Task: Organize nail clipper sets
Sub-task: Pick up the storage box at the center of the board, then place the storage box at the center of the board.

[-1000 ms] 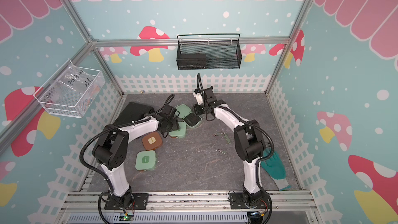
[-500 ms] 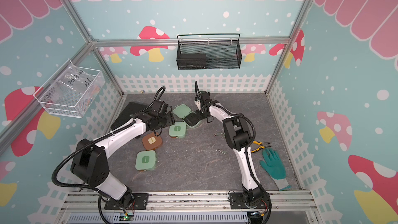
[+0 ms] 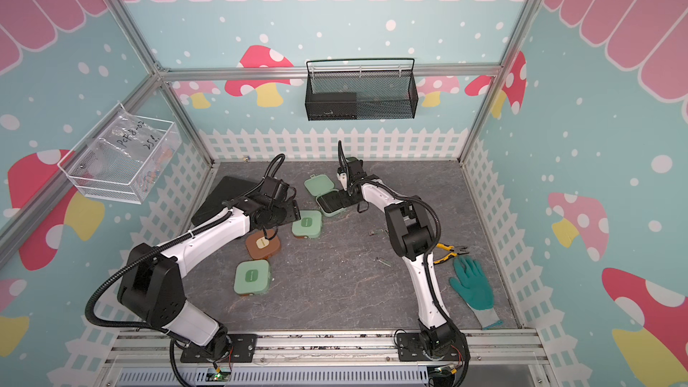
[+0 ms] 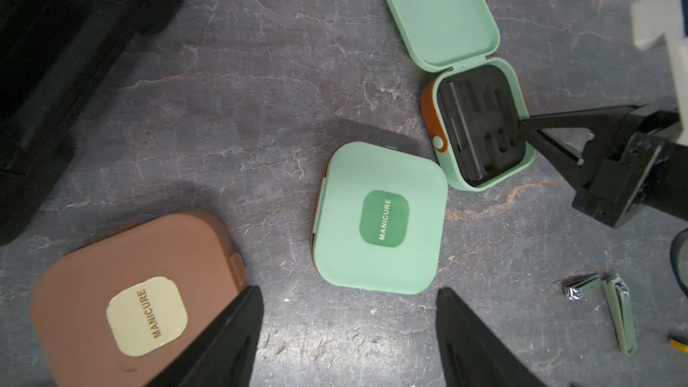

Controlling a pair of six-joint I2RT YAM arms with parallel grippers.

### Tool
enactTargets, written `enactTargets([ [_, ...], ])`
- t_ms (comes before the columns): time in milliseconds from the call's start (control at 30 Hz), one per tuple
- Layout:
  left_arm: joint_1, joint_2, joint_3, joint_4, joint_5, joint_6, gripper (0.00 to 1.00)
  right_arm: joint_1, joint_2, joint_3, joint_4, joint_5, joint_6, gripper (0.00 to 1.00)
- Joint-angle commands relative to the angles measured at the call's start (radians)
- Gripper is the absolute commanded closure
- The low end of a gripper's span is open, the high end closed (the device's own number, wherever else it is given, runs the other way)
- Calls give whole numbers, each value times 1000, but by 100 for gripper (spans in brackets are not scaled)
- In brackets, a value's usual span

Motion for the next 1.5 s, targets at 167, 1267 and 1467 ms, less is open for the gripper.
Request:
enactTargets([
  [167,2,-76,-25,-26,44,-1,25,-2,-189,-261,46,-11,38,100],
  [1267,-11,-259,-83,-135,83,-14,27,326,-740,-971,353,-26,100,100],
  [1467,-11,-261,-97,-133,83,-13,27,365,-666,-971,353,26,113,100],
])
